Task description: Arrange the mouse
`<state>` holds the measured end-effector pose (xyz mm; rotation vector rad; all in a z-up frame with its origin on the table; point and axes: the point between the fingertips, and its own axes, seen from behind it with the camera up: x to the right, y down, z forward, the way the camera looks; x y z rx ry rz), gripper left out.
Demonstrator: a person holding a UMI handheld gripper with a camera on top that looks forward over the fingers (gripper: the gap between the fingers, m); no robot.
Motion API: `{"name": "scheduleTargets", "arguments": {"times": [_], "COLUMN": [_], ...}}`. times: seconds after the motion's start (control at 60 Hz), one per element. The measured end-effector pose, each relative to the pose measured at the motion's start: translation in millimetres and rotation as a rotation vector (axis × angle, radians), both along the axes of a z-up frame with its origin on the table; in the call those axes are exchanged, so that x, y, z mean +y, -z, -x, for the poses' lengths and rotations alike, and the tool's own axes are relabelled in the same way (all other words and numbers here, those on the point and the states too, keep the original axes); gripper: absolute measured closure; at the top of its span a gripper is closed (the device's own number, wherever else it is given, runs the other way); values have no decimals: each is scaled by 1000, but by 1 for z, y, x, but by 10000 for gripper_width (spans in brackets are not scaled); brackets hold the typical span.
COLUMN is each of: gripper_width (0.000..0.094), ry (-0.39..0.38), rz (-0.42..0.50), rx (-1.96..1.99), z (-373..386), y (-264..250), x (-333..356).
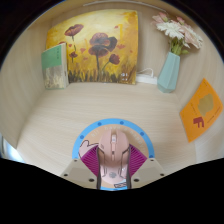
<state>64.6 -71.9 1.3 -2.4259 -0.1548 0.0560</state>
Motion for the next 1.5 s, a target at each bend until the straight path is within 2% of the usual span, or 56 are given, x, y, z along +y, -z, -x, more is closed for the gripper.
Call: {"name": "scheduleTargets", "arguments": {"times": [0.15,0.233,0.333,0.417,0.467,0.767,0.917,1.1,1.5], "gripper_width": [535,469,382,194,136,135,138,133,134], "ry": [6,42,27,7,4,67,71,68,112], "rz": [16,23,42,78,61,-116,-174,-226,-242], "rx": [-12,34,25,8,8,-7,-19,-22,-12], "z": [-2,-1,0,1,2,3,11,33,61], "y": [16,17,18,12,-3,-141,-182,-206,-212], "x": [-7,-7,-6,-12,-13,-48,-88,-130,-183]}}
